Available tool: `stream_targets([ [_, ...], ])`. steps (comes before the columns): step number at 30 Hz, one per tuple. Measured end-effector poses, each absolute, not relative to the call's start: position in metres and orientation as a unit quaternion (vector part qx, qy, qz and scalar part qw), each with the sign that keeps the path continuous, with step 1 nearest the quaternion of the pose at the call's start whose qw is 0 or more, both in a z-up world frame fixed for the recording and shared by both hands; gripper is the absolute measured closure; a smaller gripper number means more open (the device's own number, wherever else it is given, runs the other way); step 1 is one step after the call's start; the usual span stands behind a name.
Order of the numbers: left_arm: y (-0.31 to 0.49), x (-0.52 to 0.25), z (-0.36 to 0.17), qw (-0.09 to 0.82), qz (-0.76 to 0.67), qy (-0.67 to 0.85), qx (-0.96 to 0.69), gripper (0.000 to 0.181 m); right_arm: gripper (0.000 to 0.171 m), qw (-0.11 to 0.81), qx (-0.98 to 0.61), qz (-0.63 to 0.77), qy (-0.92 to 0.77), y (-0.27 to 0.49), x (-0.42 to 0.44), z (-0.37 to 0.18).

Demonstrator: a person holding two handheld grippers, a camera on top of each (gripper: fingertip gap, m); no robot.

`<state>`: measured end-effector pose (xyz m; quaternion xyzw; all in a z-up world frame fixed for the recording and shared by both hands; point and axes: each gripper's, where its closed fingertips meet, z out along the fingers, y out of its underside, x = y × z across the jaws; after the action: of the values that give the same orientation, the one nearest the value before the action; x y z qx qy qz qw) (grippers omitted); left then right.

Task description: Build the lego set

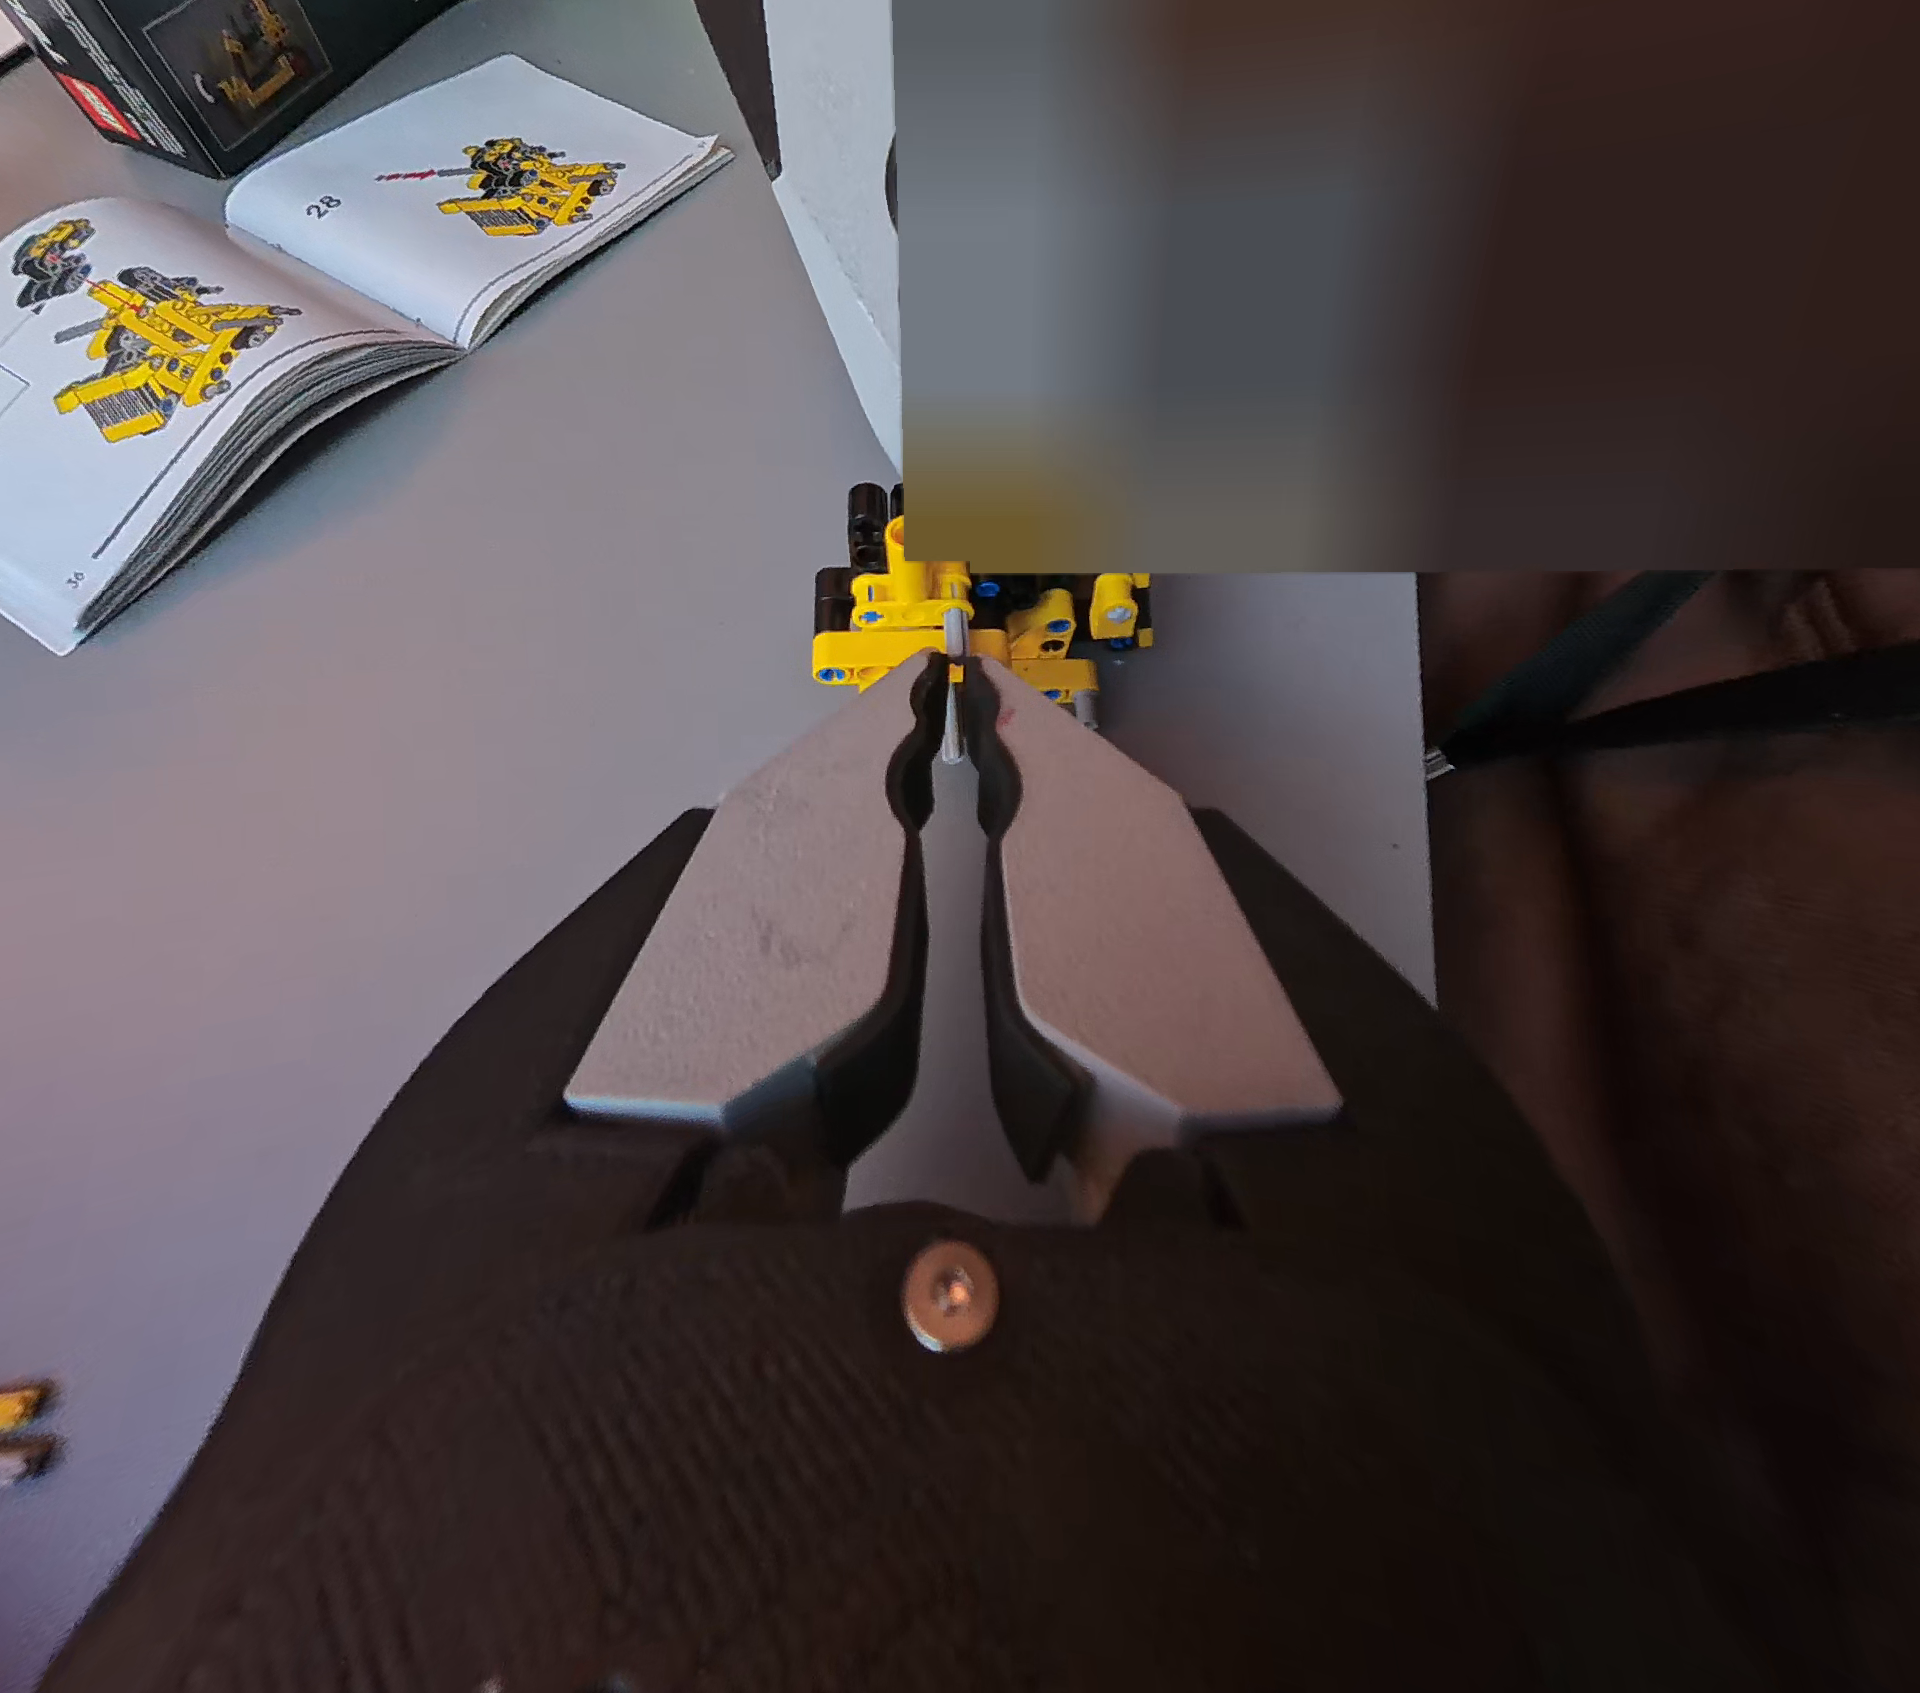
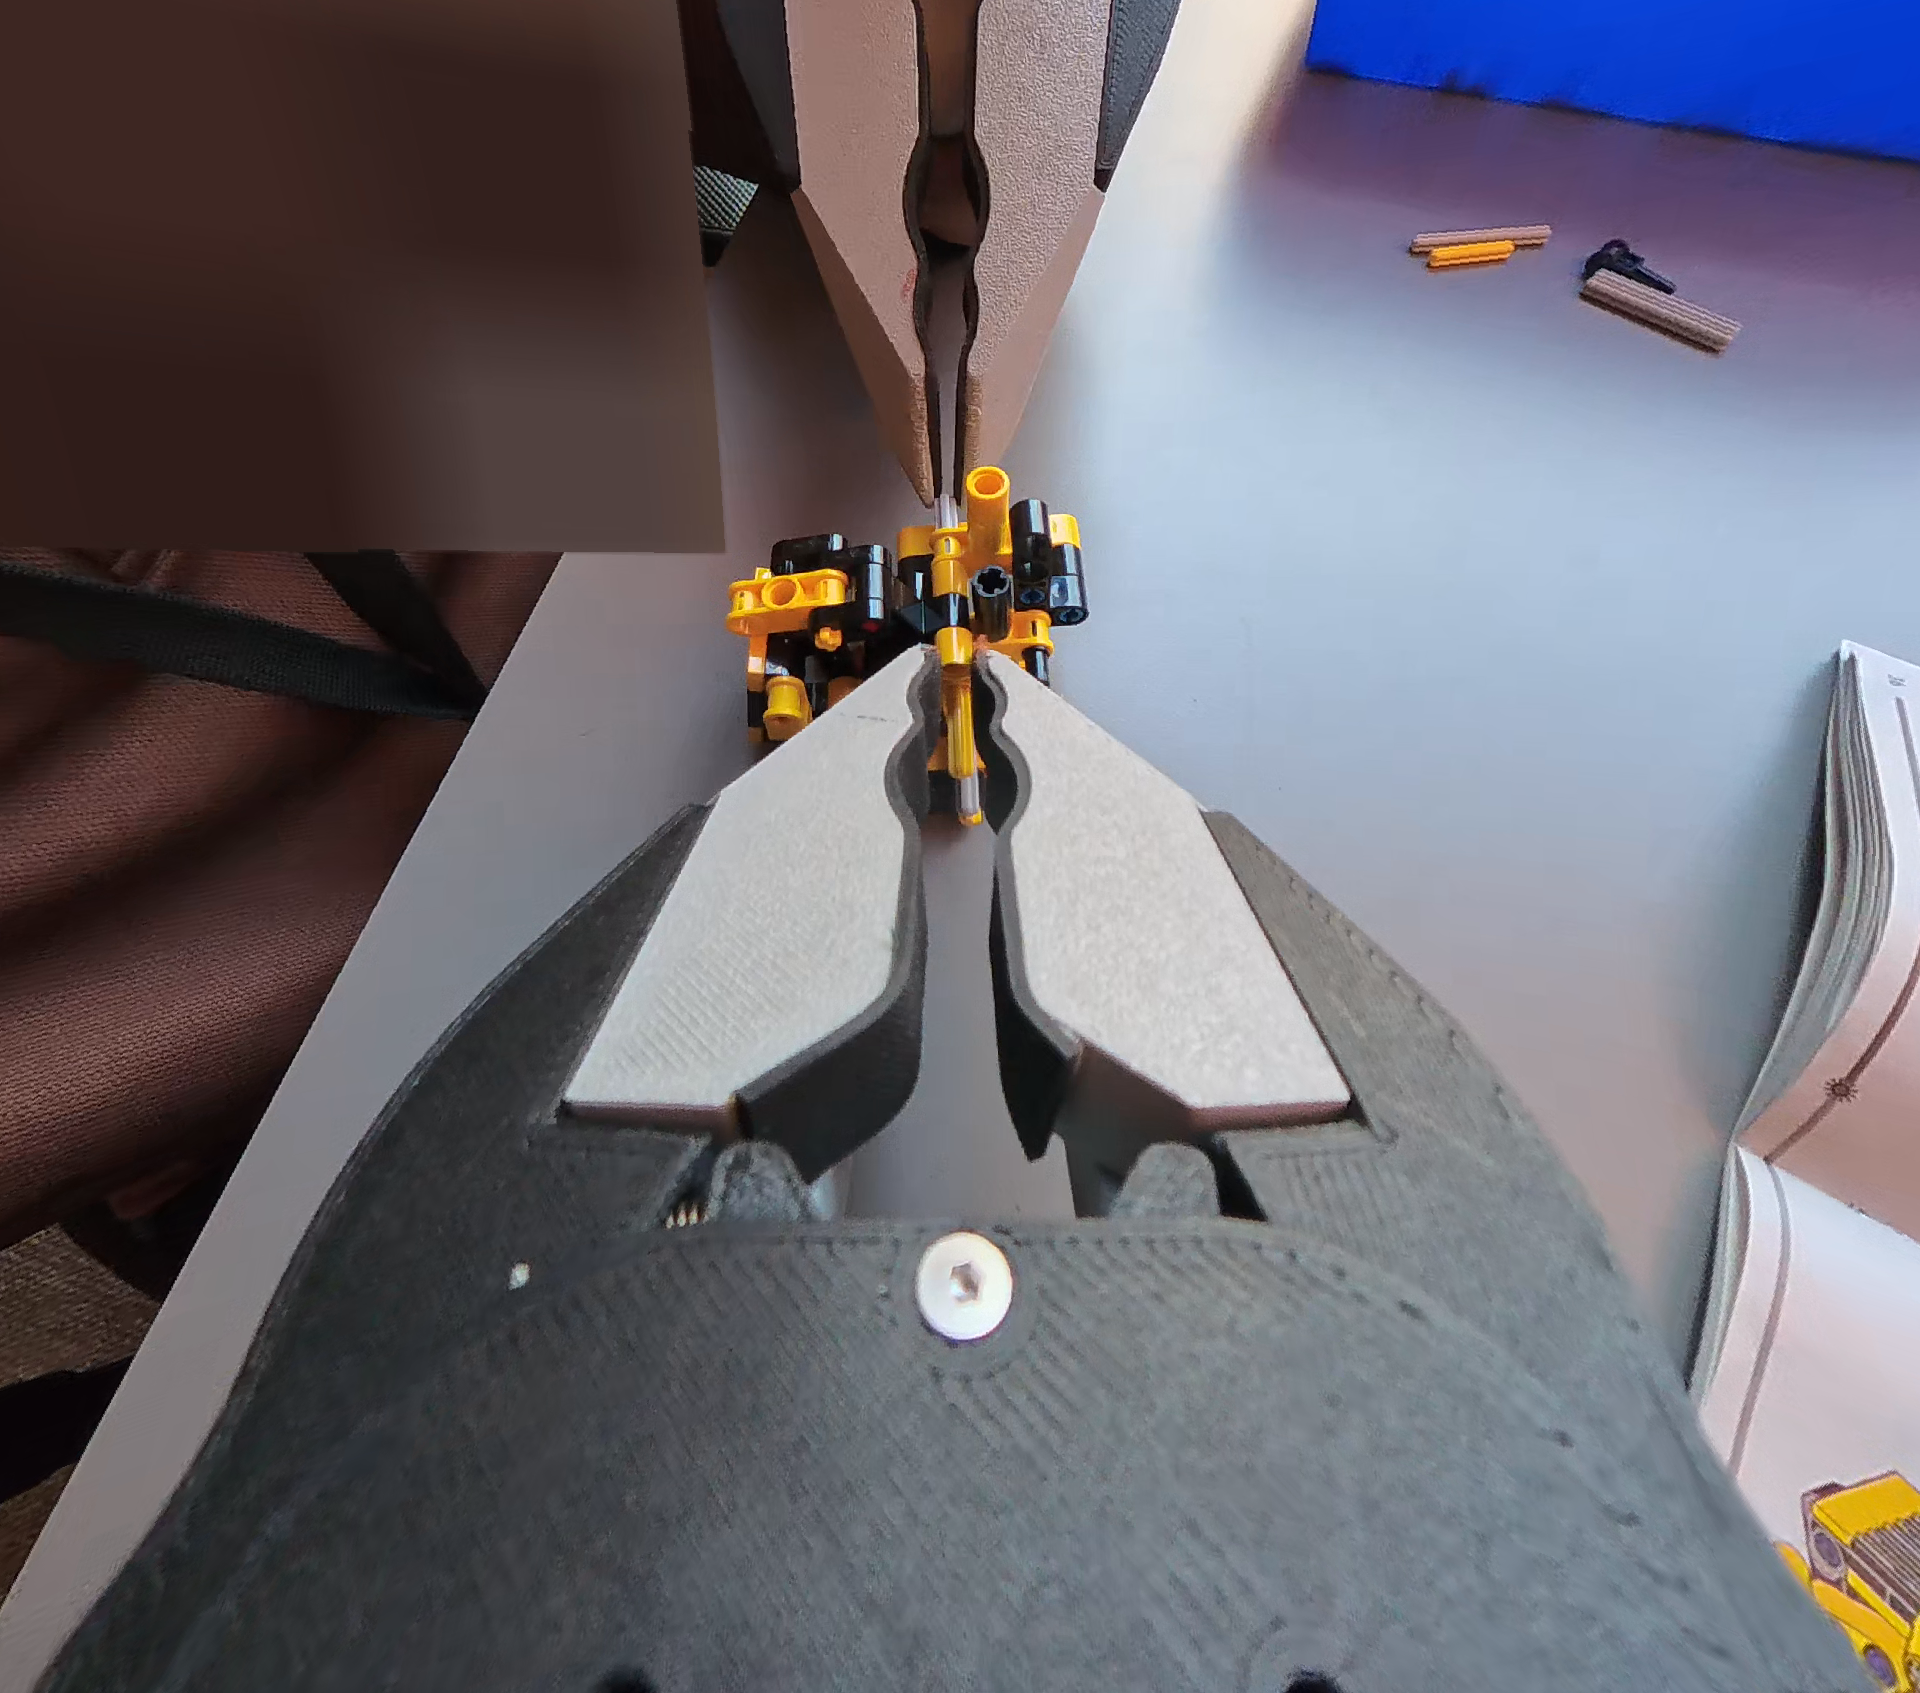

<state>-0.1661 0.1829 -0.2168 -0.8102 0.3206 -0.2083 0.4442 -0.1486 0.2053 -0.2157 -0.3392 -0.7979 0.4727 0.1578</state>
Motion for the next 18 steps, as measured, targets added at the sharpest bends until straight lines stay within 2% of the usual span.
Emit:
stream_targets([
  [18,0.1886,-0.1643,-0.2174,0.444,-0.203,0.328,-0.808,0.181,0.169,0.138,-0.327,0.479,-0.803,0.1993,-0.1482,-0.2167],
])
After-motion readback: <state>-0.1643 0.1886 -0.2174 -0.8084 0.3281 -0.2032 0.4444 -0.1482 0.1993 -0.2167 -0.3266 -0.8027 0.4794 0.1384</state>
